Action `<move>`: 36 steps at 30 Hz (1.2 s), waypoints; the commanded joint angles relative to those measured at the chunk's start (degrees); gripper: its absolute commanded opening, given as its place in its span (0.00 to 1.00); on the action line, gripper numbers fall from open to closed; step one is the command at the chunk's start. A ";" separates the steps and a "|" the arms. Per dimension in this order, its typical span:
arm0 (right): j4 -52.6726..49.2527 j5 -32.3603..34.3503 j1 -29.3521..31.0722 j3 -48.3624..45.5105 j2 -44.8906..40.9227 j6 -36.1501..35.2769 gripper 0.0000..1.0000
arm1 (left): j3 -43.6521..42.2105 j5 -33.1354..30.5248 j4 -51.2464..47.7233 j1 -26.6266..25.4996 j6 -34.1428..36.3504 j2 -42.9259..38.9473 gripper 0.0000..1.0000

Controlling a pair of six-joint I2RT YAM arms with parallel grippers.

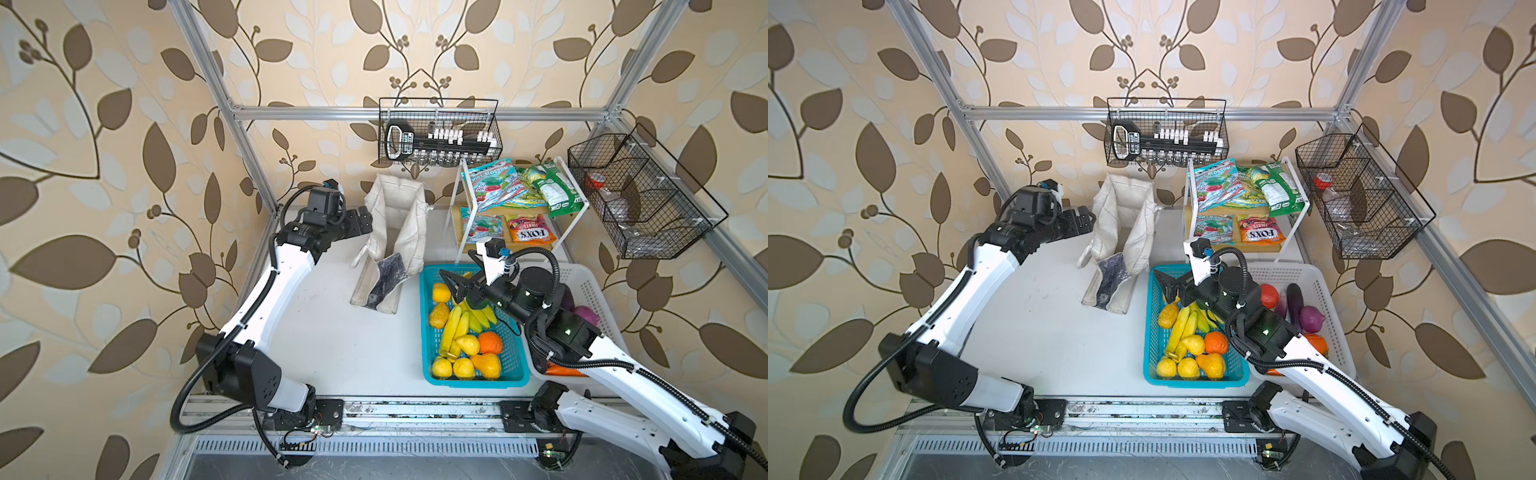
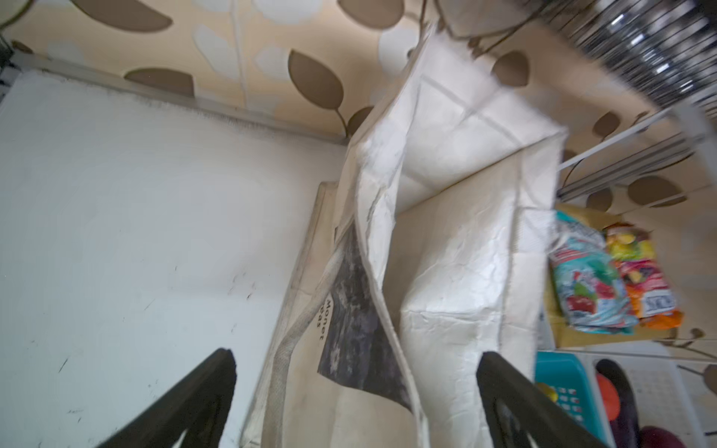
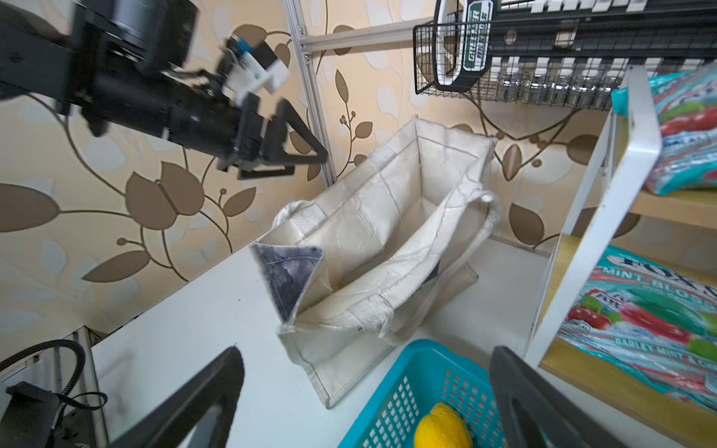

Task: Place the food into the grocery bag and tie it
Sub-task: 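Reach the left gripper to the near bag handle while the right reaches the far one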

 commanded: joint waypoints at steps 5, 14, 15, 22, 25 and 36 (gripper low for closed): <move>-0.82 1.80 0.57 0.42 1.30 -1.14 1.00 | 8.09 2.80 -5.64 -1.20 4.28 8.23 0.88; 0.55 1.51 0.47 -0.41 2.27 -1.07 1.00 | 13.72 6.23 -8.52 -2.42 3.96 13.41 0.27; 0.54 1.03 0.47 -0.21 2.73 -0.68 1.00 | 13.86 5.82 -8.84 -2.42 3.80 13.11 0.20; -1.21 2.34 0.55 2.53 6.48 1.20 1.00 | 9.47 5.01 -9.74 -2.42 1.79 5.28 0.00; -3.31 4.03 0.50 3.91 8.31 3.14 1.00 | 4.80 4.70 -8.94 -2.33 0.25 -0.07 0.00; -7.03 -1.60 1.11 10.34 18.91 11.06 0.98 | -15.36 6.94 -6.94 -2.33 -7.90 -21.90 0.00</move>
